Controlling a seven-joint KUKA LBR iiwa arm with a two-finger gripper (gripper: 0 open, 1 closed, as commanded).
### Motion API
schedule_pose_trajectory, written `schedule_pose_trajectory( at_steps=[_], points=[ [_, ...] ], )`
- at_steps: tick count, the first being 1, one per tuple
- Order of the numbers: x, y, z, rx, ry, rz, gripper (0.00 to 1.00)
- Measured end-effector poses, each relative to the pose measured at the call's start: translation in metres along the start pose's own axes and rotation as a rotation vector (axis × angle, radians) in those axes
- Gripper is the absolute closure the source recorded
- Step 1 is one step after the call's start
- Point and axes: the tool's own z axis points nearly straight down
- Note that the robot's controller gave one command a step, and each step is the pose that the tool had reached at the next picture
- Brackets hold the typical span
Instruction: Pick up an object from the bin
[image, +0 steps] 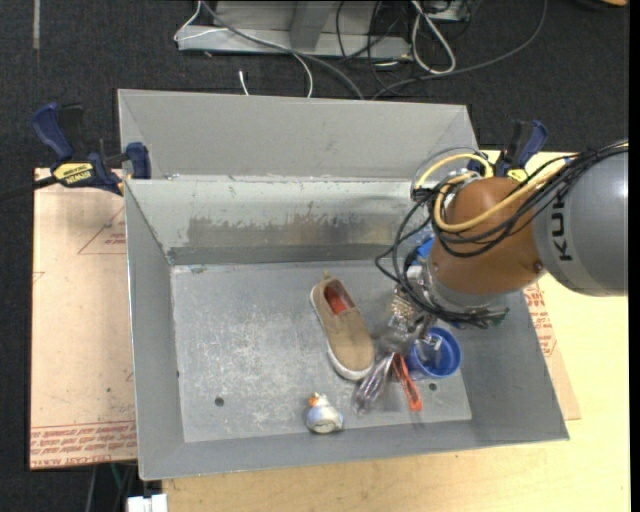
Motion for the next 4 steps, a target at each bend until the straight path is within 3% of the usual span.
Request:
schedule_pose_trajectory(
  at_steps=[1, 2, 3, 4],
  points=[
    [0.073, 0.028, -0.053, -0.009, 0.000, -0.041, 1.00],
    [0.070, -0.011, -0.075, -0.003, -0.006, -0.073, 1.00],
    [0.073, -0.017, -0.096, -0.003, -0.006, -0.086, 1.00],
    [0.086, 0.008, -0.090, 0.002, -0.008, -0.240, 1.00]
  ],
)
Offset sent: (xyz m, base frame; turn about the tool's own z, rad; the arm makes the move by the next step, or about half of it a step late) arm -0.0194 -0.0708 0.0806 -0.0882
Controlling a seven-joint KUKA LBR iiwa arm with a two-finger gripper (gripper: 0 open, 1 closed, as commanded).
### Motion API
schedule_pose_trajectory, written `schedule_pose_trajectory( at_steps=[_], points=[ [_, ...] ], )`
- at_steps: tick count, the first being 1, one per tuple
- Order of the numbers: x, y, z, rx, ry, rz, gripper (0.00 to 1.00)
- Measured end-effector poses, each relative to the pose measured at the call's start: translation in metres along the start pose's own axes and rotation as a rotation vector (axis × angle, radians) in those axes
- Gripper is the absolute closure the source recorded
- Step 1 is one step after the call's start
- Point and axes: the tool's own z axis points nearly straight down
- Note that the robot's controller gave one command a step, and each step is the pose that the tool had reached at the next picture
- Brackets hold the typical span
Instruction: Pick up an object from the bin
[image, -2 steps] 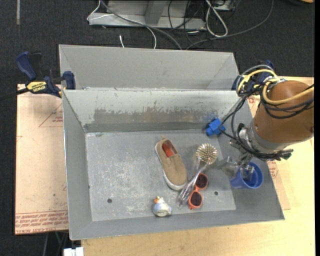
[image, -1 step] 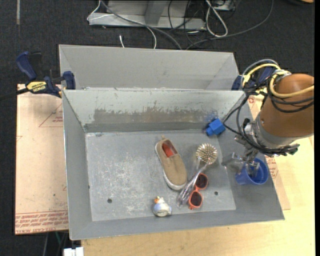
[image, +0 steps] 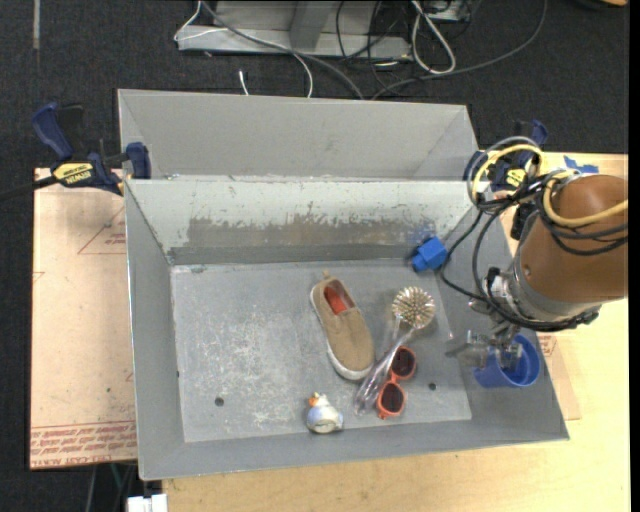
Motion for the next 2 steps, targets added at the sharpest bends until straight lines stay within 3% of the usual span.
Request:
schedule_pose_trajectory(
  at_steps=[1, 2],
  points=[
    [-0.008, -0.030, 0.026, -0.001, 0.001, -0.203, 1.00],
    [0.005, -0.033, 0.011, -0.009, -0.001, -0.104, 1.00]
  ],
)
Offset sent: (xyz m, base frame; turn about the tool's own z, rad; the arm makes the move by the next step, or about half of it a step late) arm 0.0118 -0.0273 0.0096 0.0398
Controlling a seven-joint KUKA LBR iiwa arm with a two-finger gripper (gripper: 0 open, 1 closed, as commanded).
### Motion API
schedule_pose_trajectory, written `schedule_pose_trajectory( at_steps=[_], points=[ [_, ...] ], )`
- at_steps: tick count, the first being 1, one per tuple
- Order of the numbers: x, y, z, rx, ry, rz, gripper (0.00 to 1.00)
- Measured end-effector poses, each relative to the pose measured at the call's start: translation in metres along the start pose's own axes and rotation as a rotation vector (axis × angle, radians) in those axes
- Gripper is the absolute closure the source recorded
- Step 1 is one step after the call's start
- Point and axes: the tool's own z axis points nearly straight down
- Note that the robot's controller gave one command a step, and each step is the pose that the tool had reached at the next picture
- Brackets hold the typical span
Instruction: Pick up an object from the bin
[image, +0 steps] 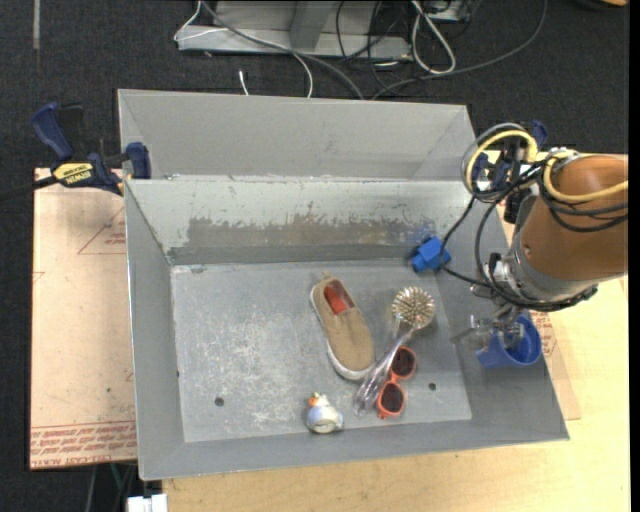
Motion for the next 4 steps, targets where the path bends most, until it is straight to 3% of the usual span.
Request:
schedule_pose_trajectory(
  at_steps=[1, 2, 3, 4],
  points=[
    [0.001, -0.009, 0.020, 0.004, -0.001, 0.093, 1.00],
    [-0.015, -0.029, 0.039, 0.003, -0.020, -0.290, 1.00],
    [-0.020, -0.023, 0.054, 0.001, -0.032, -0.418, 1.00],
    [-0.015, -0.025, 0.039, 0.008, -0.026, -0.368, 1.00]
  ],
)
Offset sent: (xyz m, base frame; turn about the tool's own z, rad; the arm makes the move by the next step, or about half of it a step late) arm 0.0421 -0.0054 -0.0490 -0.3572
